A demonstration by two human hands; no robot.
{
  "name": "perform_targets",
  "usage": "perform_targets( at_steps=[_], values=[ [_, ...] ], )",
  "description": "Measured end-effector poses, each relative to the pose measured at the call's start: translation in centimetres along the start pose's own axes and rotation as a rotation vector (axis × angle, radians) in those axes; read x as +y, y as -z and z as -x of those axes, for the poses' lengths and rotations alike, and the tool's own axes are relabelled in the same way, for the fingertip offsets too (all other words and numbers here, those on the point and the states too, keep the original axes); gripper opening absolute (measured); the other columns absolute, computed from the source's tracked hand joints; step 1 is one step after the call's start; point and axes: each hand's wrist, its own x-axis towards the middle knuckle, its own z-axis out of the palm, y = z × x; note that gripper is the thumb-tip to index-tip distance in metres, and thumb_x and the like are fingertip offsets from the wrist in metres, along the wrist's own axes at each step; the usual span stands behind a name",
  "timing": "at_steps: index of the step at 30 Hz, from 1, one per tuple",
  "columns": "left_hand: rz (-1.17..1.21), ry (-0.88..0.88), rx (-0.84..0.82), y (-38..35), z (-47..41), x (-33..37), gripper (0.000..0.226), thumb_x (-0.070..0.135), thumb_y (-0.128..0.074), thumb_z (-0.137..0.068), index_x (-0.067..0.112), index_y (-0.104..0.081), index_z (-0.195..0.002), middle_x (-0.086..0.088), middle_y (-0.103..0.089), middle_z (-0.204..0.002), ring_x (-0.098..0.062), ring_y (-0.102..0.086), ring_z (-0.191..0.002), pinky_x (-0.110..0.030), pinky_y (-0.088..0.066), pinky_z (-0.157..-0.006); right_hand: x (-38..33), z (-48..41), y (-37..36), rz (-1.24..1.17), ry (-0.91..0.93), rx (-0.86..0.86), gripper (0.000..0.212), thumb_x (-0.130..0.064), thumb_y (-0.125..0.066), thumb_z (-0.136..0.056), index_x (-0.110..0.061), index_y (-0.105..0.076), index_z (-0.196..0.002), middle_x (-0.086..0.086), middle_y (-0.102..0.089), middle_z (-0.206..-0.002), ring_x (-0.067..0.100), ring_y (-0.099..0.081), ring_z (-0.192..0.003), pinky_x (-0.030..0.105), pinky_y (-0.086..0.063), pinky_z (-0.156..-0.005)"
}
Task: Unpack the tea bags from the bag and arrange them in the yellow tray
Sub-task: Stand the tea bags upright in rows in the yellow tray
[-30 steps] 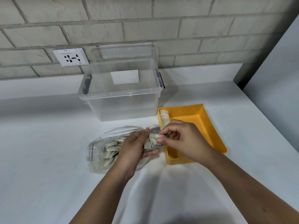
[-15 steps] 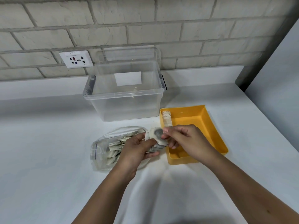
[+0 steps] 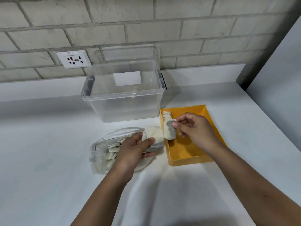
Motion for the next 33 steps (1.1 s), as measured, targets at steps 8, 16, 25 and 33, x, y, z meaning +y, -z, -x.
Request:
perform_targets(
  at_steps=[8, 16, 25, 33],
  values=[
    [-0.012, -0.028, 0.1, 1.0, -0.3, -0.1, 0.018, 0.008, -0.067, -0.091, 0.014, -0.074, -0.106, -0.002, -0.078, -0.089, -0.011, -0.072, -0.075, -0.026, -0.06, -0.075, 3.2, -2.3, 1.4, 0.425, -0.128, -0.243, 0.01, -0.023, -0.076, -0.081, -0.016, -0.071, -0.086, 0.004, -0.073, -0.077, 0.017, -0.067, -0.07, 0.029, -0.052, -0.069],
    [-0.059, -0.011, 0.096, 0.8, -0.4, -0.6, 0.019, 0.01, -0.067, -0.091, 0.016, -0.074, -0.108, -0.006, -0.078, -0.1, -0.014, -0.074, -0.087, -0.027, -0.06, -0.078, 4.8, -4.0, -1.6, 0.394, -0.115, -0.093, 0.013, -0.012, -0.075, -0.082, -0.017, -0.063, -0.078, -0.001, -0.067, -0.059, 0.012, -0.064, -0.056, 0.031, -0.055, -0.07],
    [-0.078, -0.005, 0.064, 0.7, -0.4, -0.5, 0.019, 0.01, -0.067, -0.092, 0.015, -0.074, -0.109, -0.005, -0.078, -0.099, -0.012, -0.073, -0.086, -0.024, -0.058, -0.076, 3.4, -3.5, -1.6, 0.416, -0.031, 0.042, 0.023, -0.032, -0.078, -0.079, -0.02, -0.067, -0.096, -0.008, -0.065, -0.087, 0.007, -0.06, -0.08, 0.021, -0.046, -0.07],
    [-0.074, -0.017, 0.041, 0.0, -0.4, -0.5, 0.022, 0.011, -0.068, -0.091, 0.012, -0.072, -0.113, -0.007, -0.078, -0.098, -0.014, -0.074, -0.086, -0.027, -0.059, -0.076, -0.6, 0.9, -3.4, -0.019, -0.085, -0.105, 0.013, -0.026, -0.08, -0.078, -0.017, -0.072, -0.082, -0.009, -0.064, -0.06, 0.007, -0.058, -0.054, 0.025, -0.052, -0.059]
  ],
)
